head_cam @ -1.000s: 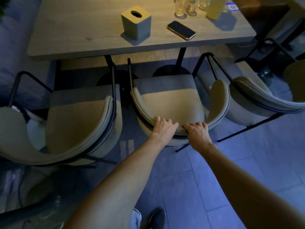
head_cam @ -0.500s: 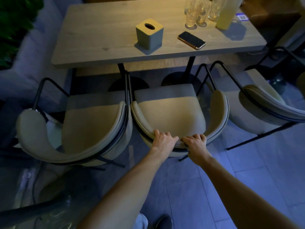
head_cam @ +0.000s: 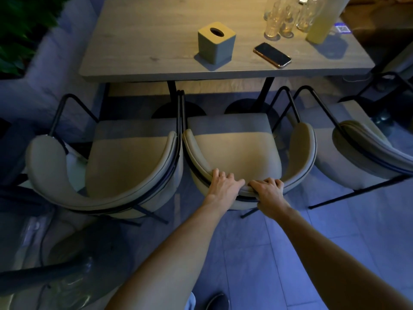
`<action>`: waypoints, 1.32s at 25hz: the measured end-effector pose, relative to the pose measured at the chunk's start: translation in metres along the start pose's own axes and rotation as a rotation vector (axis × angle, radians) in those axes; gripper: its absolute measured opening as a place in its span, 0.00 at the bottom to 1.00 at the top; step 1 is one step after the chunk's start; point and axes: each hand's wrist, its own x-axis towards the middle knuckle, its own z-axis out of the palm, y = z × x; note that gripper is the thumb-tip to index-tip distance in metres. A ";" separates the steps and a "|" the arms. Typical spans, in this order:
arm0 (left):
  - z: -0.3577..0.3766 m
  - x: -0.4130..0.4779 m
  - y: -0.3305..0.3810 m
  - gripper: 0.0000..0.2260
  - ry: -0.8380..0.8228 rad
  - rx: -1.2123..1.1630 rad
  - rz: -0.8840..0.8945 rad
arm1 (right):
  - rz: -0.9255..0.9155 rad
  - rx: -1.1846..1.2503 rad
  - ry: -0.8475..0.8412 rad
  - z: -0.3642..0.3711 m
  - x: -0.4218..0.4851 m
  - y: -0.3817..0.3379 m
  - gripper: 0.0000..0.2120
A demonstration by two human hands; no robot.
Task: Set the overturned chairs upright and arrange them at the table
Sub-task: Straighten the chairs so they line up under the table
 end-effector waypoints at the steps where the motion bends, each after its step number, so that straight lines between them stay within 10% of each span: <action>1: 0.000 0.001 -0.001 0.08 0.002 -0.005 -0.001 | 0.003 0.001 0.001 0.000 0.001 0.000 0.22; 19: -0.016 -0.021 -0.036 0.14 0.097 -0.085 0.057 | -0.036 0.187 -0.131 -0.040 0.007 -0.045 0.16; 33: 0.025 -0.088 -0.203 0.26 -0.123 -0.561 -0.460 | 0.215 0.018 -0.169 -0.027 0.081 -0.170 0.33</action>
